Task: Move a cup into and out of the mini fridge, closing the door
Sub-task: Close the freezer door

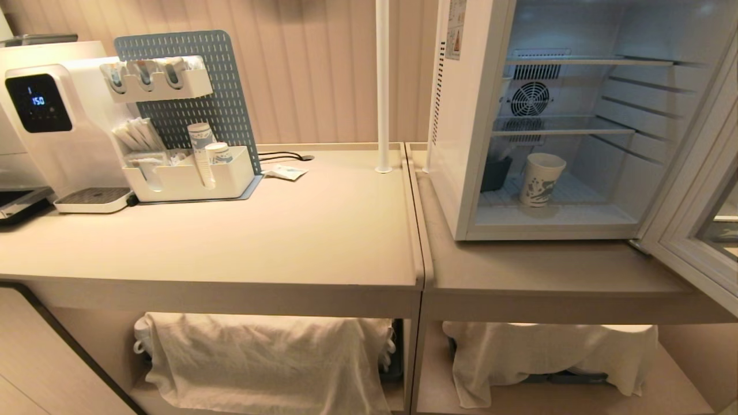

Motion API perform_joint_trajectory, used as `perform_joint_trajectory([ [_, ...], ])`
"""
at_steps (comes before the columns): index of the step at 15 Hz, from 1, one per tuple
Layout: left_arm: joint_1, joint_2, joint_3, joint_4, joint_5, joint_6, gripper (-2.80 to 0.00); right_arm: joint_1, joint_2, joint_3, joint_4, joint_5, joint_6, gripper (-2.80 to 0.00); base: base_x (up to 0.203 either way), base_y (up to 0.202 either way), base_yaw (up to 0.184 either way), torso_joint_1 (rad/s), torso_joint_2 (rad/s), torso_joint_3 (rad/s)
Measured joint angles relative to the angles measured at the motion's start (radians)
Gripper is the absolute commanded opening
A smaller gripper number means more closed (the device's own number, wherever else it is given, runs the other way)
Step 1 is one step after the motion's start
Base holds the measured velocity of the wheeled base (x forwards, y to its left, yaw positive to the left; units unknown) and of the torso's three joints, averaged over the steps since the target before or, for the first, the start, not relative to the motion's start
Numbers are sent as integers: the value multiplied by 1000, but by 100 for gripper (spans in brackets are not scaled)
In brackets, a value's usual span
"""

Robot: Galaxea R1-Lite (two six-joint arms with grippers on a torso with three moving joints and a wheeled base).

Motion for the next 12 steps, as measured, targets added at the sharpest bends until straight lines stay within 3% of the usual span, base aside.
perform_joint_trajectory([
  [12, 1, 0, 0, 2, 0, 2, -280, 0, 0, 0, 1, 0, -9, -280, 0, 0, 0, 0, 0, 0],
])
